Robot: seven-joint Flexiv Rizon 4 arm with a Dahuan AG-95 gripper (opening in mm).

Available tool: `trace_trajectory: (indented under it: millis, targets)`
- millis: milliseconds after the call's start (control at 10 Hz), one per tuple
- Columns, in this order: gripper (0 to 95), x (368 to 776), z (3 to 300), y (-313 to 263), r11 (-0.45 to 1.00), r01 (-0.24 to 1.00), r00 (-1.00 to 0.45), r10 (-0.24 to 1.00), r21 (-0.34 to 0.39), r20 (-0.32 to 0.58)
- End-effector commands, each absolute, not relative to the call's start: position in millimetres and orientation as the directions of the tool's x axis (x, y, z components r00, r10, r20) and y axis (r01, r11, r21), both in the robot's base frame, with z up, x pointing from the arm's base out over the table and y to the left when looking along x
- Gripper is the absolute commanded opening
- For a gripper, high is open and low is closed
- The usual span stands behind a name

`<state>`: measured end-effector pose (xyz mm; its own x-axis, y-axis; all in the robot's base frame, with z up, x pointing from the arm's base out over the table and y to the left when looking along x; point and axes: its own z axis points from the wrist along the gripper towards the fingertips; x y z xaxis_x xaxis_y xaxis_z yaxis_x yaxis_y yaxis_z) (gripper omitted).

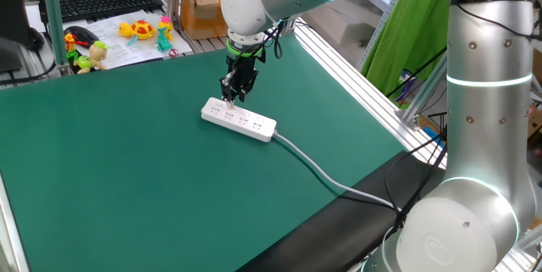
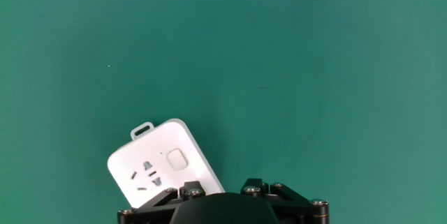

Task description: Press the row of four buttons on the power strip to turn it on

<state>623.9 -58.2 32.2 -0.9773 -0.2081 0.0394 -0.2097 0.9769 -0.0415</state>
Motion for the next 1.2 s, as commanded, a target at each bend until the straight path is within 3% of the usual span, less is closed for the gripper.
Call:
trace_trajectory:
  millis: [100,1200]
  targets:
    - [38.0,624,34,-53,0.979,-0.2,-0.979,-0.199,-0.039,0.039]
    - [38.0,643,34,-41,0.981,-0.189,-0.981,-0.187,-0.042,0.044]
